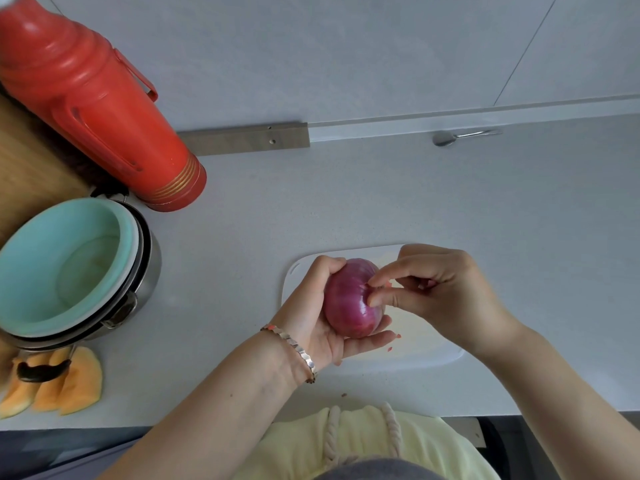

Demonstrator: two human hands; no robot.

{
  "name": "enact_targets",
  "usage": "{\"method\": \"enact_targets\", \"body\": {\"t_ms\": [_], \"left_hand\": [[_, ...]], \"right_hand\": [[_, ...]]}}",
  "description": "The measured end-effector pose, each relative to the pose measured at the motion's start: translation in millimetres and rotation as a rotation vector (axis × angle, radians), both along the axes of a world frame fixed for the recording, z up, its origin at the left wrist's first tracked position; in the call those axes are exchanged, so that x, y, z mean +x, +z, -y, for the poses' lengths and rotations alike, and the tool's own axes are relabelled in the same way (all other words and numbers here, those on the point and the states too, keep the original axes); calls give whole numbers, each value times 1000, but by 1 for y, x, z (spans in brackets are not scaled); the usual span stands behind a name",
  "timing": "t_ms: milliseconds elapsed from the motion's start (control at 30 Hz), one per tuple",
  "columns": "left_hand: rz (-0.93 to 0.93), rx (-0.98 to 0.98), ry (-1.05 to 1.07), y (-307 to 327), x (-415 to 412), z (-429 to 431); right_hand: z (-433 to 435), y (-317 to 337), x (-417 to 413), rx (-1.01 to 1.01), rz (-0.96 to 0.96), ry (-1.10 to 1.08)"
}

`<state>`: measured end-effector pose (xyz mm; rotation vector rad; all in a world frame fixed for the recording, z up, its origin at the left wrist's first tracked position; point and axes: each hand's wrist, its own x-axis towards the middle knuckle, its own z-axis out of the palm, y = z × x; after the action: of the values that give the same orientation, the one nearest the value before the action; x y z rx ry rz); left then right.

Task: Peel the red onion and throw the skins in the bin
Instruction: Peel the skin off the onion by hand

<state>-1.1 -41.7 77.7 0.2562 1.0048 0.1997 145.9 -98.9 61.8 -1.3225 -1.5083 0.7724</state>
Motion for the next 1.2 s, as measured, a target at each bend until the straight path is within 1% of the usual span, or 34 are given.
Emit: {"method": "enact_targets", "body": {"t_ms": [133,233,367,500,667,833,933,1067,1200], "left_hand": [[-14,20,-20,-2,-1,-1],[-18,40,-56,-2,-3,-2],[-23,32,-67,0,-3,-3],[-23,21,-55,0,-4,-3],[-54,80,-102,2,-3,-5],[-76,127,-172,4,-4,-8],[-87,138,-202,3,-5,-8],[-98,137,-209,3,-5,-7],[-121,123,-229,1,-6,-7]], "right_hand": [[1,-1,0,-12,9,0],[2,-3,-1,-15,-23,-4],[1,-1,-2,23,37,-2],[2,0,-3,31,52,-25],[2,2,-1,10,32,-8],[-1,9,3,-2,148,55],[-3,13,5,-2,249,102],[-5,16,7,-31,351,166],[-5,13,5,-14,451,200]]}}
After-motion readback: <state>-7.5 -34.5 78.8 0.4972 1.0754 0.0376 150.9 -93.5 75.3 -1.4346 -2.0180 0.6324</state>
